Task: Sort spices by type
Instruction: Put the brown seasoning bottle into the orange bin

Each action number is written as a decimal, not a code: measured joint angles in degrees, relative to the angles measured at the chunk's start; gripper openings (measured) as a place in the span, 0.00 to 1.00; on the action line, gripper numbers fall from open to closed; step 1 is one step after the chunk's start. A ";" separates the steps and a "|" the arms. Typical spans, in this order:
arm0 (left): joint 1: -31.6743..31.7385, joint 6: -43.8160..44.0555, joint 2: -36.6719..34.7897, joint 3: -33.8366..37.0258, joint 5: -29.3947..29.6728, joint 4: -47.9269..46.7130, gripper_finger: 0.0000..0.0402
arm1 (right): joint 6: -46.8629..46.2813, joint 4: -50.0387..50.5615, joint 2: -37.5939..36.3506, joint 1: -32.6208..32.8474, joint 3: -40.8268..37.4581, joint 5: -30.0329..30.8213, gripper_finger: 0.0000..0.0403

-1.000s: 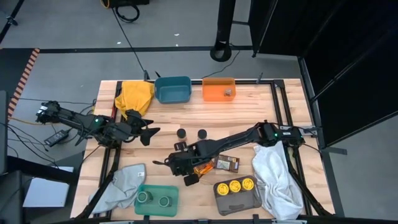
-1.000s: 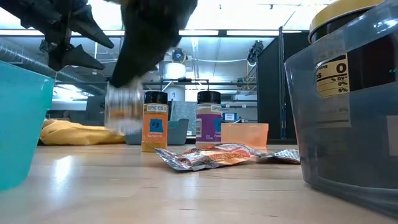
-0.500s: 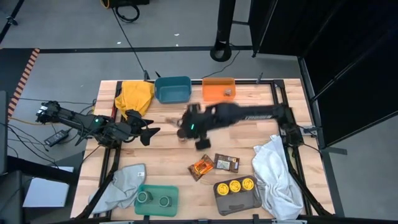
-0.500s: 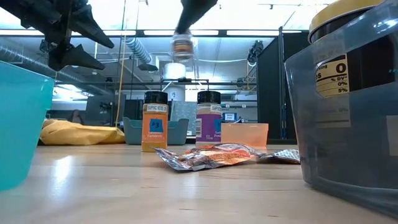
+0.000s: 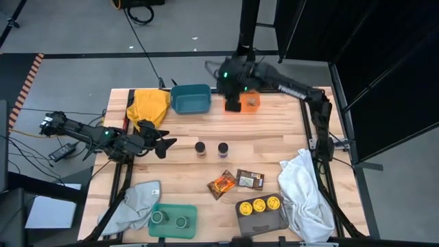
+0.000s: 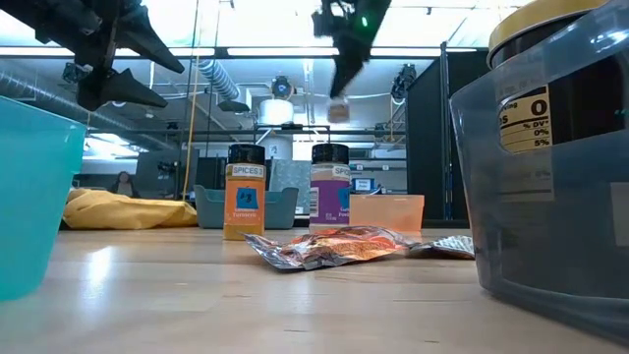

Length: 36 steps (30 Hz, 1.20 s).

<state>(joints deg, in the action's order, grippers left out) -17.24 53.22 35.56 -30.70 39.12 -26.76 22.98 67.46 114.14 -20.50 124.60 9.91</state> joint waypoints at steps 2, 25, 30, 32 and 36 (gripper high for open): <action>-0.02 0.40 0.01 0.00 0.27 -0.02 0.80 | 0.18 -0.17 0.01 -3.92 -1.43 -1.96 0.37; 0.00 2.85 0.03 0.00 10.73 0.05 0.80 | 12.07 -9.85 0.08 -30.58 -21.80 -21.65 0.37; 0.00 3.52 0.03 0.00 11.81 0.07 0.80 | 12.06 -14.84 0.08 -28.52 -25.83 -23.15 0.37; 0.00 4.13 0.03 0.00 12.37 0.05 0.80 | 11.68 -17.10 0.08 -27.07 -26.78 -23.13 0.37; 0.00 4.46 0.03 0.00 12.74 0.09 0.80 | 11.23 -21.20 0.08 -24.58 -28.25 -22.95 0.37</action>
<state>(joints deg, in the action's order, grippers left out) -17.23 57.67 35.59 -30.70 51.86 -26.68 34.20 46.27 114.21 -45.08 96.34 -13.04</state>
